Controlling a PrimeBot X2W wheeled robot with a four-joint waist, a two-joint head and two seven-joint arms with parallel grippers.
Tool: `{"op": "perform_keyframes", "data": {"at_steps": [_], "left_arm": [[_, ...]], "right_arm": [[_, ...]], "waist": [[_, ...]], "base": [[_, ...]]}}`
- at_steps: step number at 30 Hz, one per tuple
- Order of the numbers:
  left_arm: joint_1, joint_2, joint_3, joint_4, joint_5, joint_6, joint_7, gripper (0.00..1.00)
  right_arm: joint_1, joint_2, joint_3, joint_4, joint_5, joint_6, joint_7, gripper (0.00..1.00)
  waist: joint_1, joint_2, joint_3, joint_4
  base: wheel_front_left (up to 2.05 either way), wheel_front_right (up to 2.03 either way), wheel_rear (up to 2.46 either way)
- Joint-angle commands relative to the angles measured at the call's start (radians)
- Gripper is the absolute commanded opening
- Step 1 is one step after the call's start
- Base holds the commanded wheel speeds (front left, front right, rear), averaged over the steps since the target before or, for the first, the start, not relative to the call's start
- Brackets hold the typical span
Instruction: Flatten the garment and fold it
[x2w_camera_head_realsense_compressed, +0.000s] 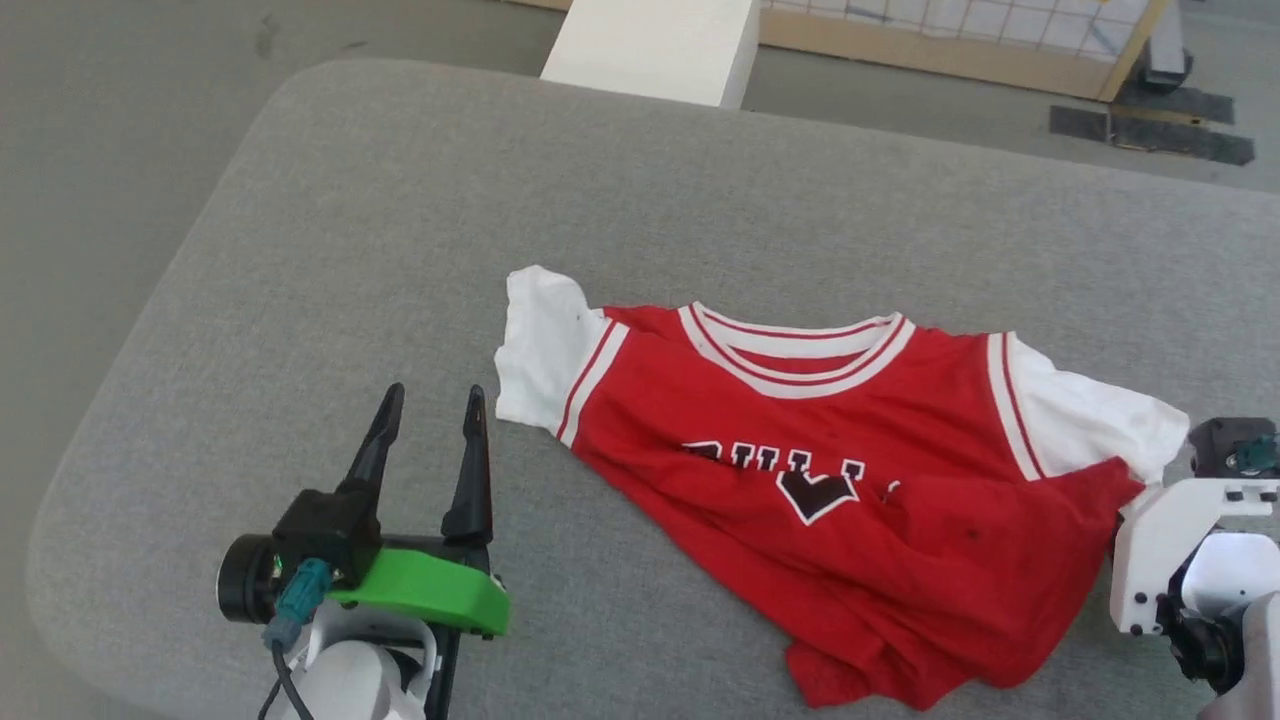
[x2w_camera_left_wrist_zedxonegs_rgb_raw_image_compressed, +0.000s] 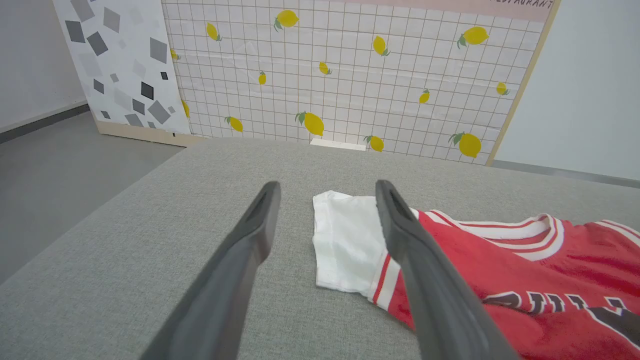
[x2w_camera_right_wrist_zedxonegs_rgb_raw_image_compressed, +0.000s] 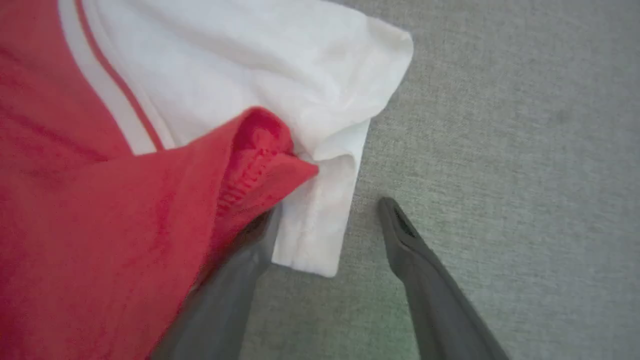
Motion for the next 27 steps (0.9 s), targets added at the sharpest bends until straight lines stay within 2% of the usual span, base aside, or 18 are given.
{"op": "perform_keyframes", "data": {"at_steps": [1,2,3,7,11,17,20,21,22,27], "left_arm": [[0.002,-0.006,0.004,0.001,0.01,-0.004,-0.004,1.0],[0.0,-0.006,0.007,0.003,0.01,-0.006,-0.004,1.0],[-0.002,-0.006,0.009,0.004,0.01,-0.007,-0.004,1.0],[-0.005,-0.005,0.016,0.02,0.011,-0.008,-0.004,1.0],[0.006,-0.004,0.019,0.046,0.004,-0.01,-0.004,1.0],[0.024,0.002,0.017,0.074,-0.008,-0.013,0.002,1.0],[0.03,0.004,0.015,0.08,-0.016,-0.014,0.011,1.0],[0.031,0.004,0.014,0.081,-0.018,-0.016,0.015,1.0],[0.031,0.004,0.01,0.083,-0.021,-0.019,0.022,1.0],[0.015,-0.008,-0.028,0.113,-0.039,-0.043,0.096,1.0]], "right_arm": [[-0.009,0.005,0.002,0.026,-0.009,-0.002,0.004,1.0],[-0.008,0.008,0.003,0.04,-0.008,-0.002,0.003,0.57],[-0.008,0.012,0.006,0.05,-0.004,-0.002,0.002,0.0],[0.0,0.008,0.008,0.065,0.011,-0.002,-0.019,0.0],[0.011,-0.027,-0.029,0.039,0.008,-0.002,-0.048,0.0],[0.077,-0.089,-0.087,-0.062,0.008,-0.002,-0.037,0.0],[0.127,-0.089,-0.102,-0.113,0.02,-0.002,-0.013,0.0],[0.139,-0.086,-0.1,-0.124,0.023,-0.002,-0.013,0.29],[0.15,-0.082,-0.097,-0.138,0.023,-0.002,-0.024,1.0],[0.158,-0.027,-0.09,-0.211,0.028,-0.002,-0.135,1.0]], "waist": [[0.0,0.0,0.011,0.011],[0.0,0.0,0.013,0.011],[0.0,0.0,0.013,0.009],[0.0,0.0,0.003,-0.002],[0.0,0.0,-0.023,-0.03],[0.0,0.0,-0.062,-0.075],[0.0,0.0,-0.073,-0.098],[0.0,0.0,-0.073,-0.105],[0.0,0.0,-0.072,-0.112],[0.0,0.0,-0.065,-0.135]], "base": [[0.0,0.0,0.0],[0.0,0.0,0.0],[0.0,0.0,0.0],[0.0,0.0,0.0],[0.0,0.0,0.0],[0.0,0.0,0.0],[0.0,0.0,0.0],[0.0,0.0,0.0],[0.0,0.0,0.0],[0.0,0.0,0.0]]}}
